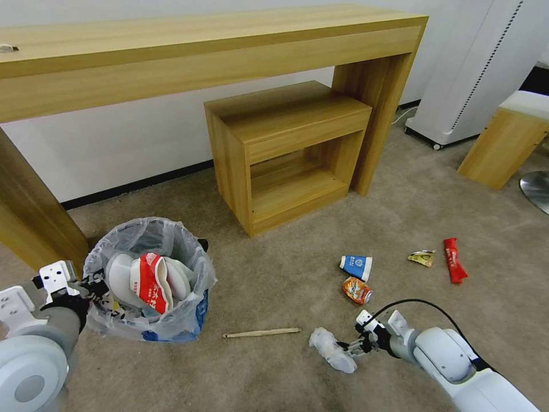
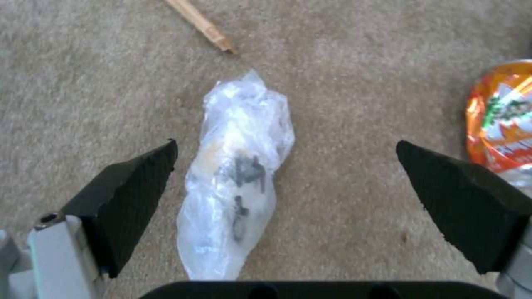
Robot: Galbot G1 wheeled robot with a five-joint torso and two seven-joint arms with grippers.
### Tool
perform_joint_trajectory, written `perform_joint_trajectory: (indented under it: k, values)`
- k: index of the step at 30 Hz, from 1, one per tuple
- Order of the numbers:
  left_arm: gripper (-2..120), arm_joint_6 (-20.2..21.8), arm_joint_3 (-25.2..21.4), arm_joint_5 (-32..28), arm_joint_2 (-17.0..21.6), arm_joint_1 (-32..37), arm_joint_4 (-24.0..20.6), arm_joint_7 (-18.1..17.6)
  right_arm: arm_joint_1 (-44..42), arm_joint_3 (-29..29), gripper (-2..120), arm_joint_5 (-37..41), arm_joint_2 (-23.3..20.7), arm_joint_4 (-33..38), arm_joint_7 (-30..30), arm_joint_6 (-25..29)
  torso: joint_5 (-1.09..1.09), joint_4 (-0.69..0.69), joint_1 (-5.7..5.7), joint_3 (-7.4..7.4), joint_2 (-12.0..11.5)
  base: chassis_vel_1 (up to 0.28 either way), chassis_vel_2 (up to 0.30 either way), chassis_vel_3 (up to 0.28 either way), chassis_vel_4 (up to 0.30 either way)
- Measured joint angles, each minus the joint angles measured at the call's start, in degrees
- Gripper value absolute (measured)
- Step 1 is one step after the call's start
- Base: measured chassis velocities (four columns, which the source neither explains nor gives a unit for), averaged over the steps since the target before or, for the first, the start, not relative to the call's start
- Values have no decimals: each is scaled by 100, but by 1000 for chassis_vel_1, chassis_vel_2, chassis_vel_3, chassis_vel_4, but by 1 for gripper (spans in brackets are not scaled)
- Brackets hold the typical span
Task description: Pick up the trash bin and place the garbage on the floor into it.
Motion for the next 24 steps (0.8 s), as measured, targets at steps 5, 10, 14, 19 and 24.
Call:
perform_joint_trajectory:
  k: [5,10,14,19,24]
  values:
    - [1,-1,0,-8,13,-12,15,9,52,-91,100,-165,38,-134,-98,102,0,0,0,0,0,0,0,0,0]
    - [1,-4,2,-17,31,-38,65,28,81,-182,100,-437,101,-320,-259,380,0,0,0,0,0,0,0,0,0]
    - [1,-8,10,-19,35,-43,94,48,81,-218,100,-539,145,-367,-307,475,0,0,0,0,0,0,0,0,0]
    - [1,-14,57,-13,35,-64,114,58,82,-290,100,-752,198,-517,-294,559,0,0,0,0,-1,0,0,0,0]
    - [1,-17,87,-4,30,-83,116,58,54,-342,100,-796,245,-651,-236,717,0,0,0,0,0,0,0,0,0]
